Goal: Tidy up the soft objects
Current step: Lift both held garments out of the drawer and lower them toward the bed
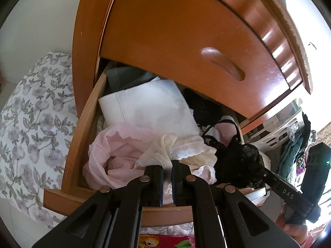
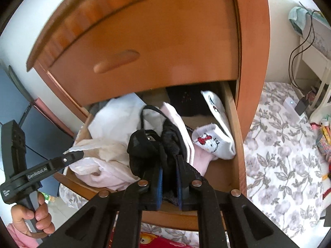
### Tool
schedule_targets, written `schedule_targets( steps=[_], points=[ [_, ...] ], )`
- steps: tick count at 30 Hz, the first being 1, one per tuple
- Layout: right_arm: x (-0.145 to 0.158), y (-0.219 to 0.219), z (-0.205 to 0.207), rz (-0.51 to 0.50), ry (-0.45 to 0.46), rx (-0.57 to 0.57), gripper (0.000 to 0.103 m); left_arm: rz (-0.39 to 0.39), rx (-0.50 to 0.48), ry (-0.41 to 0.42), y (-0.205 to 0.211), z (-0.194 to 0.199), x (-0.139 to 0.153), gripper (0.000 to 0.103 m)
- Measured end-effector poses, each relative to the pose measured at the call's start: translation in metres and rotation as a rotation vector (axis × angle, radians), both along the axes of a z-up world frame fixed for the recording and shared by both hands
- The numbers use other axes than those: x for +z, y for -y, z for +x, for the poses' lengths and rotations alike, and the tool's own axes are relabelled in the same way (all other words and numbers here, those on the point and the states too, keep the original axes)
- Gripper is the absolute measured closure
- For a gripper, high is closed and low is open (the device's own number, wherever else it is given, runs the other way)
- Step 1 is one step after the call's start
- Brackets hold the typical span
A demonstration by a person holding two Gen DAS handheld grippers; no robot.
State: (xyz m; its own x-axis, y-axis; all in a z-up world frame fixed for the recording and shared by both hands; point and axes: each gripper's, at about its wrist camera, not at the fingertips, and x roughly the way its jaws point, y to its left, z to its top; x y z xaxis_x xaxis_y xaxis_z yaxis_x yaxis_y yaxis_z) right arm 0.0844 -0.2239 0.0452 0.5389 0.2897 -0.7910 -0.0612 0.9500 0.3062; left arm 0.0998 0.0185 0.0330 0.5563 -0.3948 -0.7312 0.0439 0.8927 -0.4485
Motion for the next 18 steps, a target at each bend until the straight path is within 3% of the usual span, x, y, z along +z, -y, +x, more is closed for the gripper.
schedule_targets(
  steps=[10, 18],
  points=[
    [0.040, 0.002, -0.002, 0.020, 0.084, -0.007, 0.092, 0.025, -0.023, 0.065, 0.008, 0.012, 0.034, 0.098],
    [0.092, 0.004, -0.021, 0.032, 0.228, -0.007, 0.092, -0.013, -0.036, 0.227, 0.002, -0.010, 0.085, 0.098]
  ],
)
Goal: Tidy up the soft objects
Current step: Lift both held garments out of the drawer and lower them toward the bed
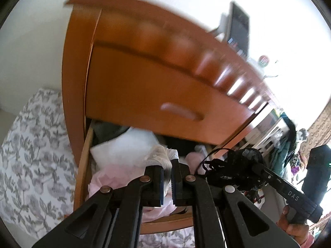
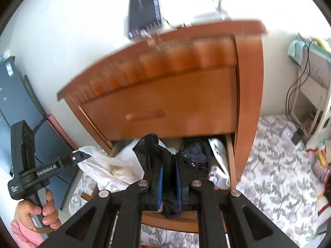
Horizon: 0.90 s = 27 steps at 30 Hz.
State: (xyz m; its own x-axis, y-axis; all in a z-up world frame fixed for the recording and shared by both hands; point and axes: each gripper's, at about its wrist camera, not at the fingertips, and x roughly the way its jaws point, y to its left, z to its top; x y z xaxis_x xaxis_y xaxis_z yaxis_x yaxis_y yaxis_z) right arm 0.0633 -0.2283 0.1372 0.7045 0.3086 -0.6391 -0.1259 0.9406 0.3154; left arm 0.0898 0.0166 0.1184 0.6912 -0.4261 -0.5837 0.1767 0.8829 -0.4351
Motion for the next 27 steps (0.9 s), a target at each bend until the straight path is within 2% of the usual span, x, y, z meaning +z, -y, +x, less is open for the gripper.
schedule_targets(
  steps=[8, 18, 27],
  points=[
    [0.039, 0.000, -0.027, 0.030, 0.118, 0.006, 0.092, -0.031, -0.009, 0.150, -0.008, -0.029, 0.045, 0.098],
    [0.100, 0.002, -0.082, 0.050, 0.302, 0.034, 0.092, -0.047, -0.018, 0.376, -0.028, -0.099, 0.105, 0.098],
    [0.133, 0.003, -0.136, 0.020, 0.449, 0.040, 0.092, -0.034, 0.016, 0.451, -0.045, -0.149, 0.118, 0.098]
  ],
)
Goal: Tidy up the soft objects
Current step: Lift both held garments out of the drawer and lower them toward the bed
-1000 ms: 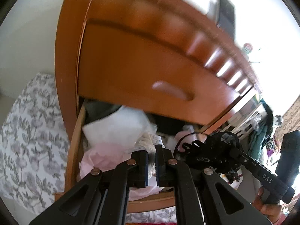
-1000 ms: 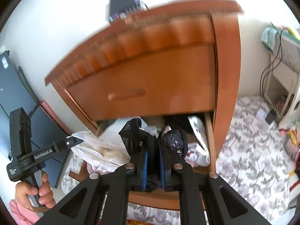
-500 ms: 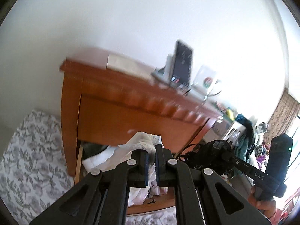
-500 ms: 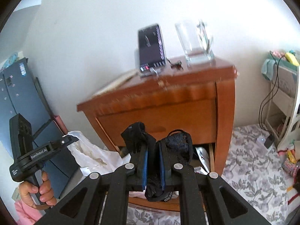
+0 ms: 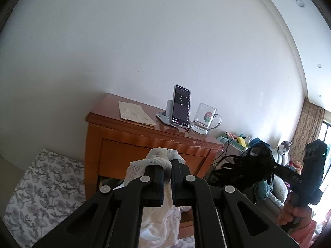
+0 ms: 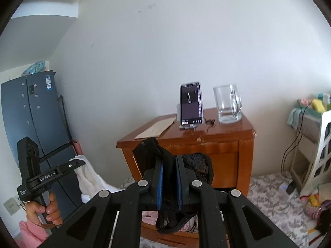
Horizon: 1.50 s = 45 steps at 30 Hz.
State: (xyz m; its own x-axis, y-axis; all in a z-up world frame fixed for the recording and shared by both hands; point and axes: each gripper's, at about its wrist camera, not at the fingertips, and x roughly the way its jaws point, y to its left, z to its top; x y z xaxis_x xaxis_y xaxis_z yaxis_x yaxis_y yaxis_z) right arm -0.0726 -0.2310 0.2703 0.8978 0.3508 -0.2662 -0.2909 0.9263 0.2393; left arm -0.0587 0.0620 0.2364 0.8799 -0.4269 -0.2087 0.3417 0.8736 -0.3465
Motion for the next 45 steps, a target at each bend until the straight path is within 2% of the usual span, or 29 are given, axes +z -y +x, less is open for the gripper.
schedule_targets(
  steps=[4, 8, 14, 19, 25, 29, 35, 42, 45],
  points=[
    [-0.008, 0.000, -0.017, -0.025, 0.012, -0.005, 0.092, 0.004, -0.001, -0.015, -0.004, -0.016, -0.009, 0.098],
    [-0.030, 0.001, -0.021, -0.016, -0.053, 0.011, 0.091, 0.002, -0.009, -0.062, -0.004, -0.021, -0.026, 0.098],
    [-0.087, -0.001, -0.014, 0.027, -0.226, 0.038, 0.090, -0.003, -0.060, -0.208, 0.006, -0.008, -0.069, 0.098],
    [-0.139, -0.011, -0.004, -0.008, -0.379, 0.034, 0.090, 0.045, -0.095, -0.337, 0.025, 0.004, -0.109, 0.098],
    [-0.197, -0.019, 0.013, -0.061, -0.536, 0.027, 0.090, 0.122, -0.085, -0.496, 0.043, 0.018, -0.161, 0.098],
    [-0.225, -0.020, 0.015, -0.058, -0.605, 0.018, 0.090, 0.150, -0.085, -0.607, 0.051, 0.025, -0.195, 0.098],
    [-0.249, -0.032, 0.023, -0.102, -0.665, 0.026, 0.088, 0.192, -0.103, -0.690, 0.063, 0.034, -0.225, 0.098],
    [-0.296, -0.037, 0.031, -0.136, -0.792, 0.021, 0.088, 0.218, -0.096, -0.830, 0.071, 0.045, -0.276, 0.098],
    [-0.301, -0.037, 0.033, -0.138, -0.805, 0.022, 0.088, 0.223, -0.092, -0.860, 0.072, 0.049, -0.284, 0.098]
  ],
)
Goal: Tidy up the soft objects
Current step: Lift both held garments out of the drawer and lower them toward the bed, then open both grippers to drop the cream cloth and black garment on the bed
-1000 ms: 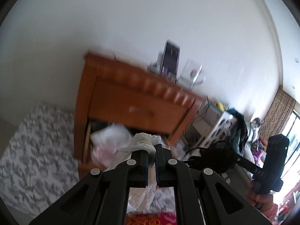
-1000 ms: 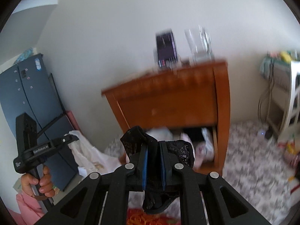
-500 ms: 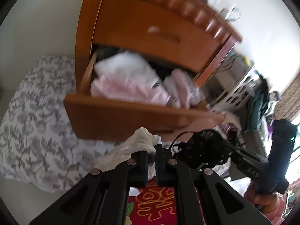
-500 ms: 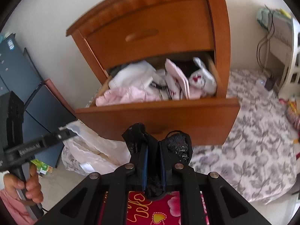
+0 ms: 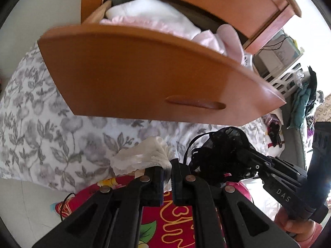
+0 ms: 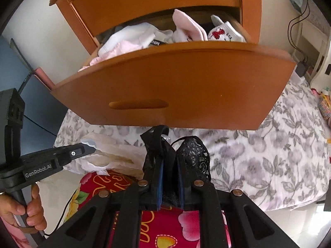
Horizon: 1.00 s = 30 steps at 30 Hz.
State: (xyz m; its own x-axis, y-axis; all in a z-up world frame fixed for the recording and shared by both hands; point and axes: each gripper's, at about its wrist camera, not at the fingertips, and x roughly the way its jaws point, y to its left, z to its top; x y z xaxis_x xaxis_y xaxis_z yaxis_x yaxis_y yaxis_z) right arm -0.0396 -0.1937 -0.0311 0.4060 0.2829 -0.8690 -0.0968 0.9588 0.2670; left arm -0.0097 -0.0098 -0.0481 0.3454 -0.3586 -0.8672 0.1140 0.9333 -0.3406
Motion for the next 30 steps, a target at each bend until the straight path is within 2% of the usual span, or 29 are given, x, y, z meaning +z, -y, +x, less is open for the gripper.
schedule_targets(
  steps=[5, 13, 17, 19, 21, 25, 27, 30],
  points=[
    [-0.004, 0.000, 0.004, -0.009, -0.009, -0.006, 0.088, 0.006, 0.000, -0.005, 0.001, 0.005, -0.002, 0.098],
    [-0.018, -0.002, 0.016, -0.028, -0.046, -0.009, 0.087, 0.018, 0.010, -0.064, -0.003, 0.013, -0.017, 0.098],
    [-0.023, 0.000, 0.021, -0.040, -0.061, -0.018, 0.075, 0.033, 0.025, -0.093, -0.004, 0.018, -0.025, 0.094],
    [-0.024, 0.001, 0.022, -0.045, -0.067, -0.024, 0.063, 0.036, 0.030, -0.102, -0.005, 0.019, -0.028, 0.085],
    [-0.026, 0.002, 0.024, -0.048, -0.073, -0.029, 0.051, 0.036, 0.036, -0.105, -0.006, 0.020, -0.029, 0.066],
    [-0.028, 0.004, 0.026, -0.051, -0.080, -0.032, 0.043, 0.043, 0.042, -0.109, -0.006, 0.021, -0.030, 0.052],
    [-0.030, 0.004, 0.026, -0.056, -0.086, -0.037, 0.041, 0.043, 0.044, -0.117, -0.005, 0.022, -0.032, 0.041],
    [-0.031, 0.005, 0.027, -0.061, -0.093, -0.043, 0.035, 0.066, 0.058, -0.132, -0.006, 0.023, -0.035, 0.032]
  ],
)
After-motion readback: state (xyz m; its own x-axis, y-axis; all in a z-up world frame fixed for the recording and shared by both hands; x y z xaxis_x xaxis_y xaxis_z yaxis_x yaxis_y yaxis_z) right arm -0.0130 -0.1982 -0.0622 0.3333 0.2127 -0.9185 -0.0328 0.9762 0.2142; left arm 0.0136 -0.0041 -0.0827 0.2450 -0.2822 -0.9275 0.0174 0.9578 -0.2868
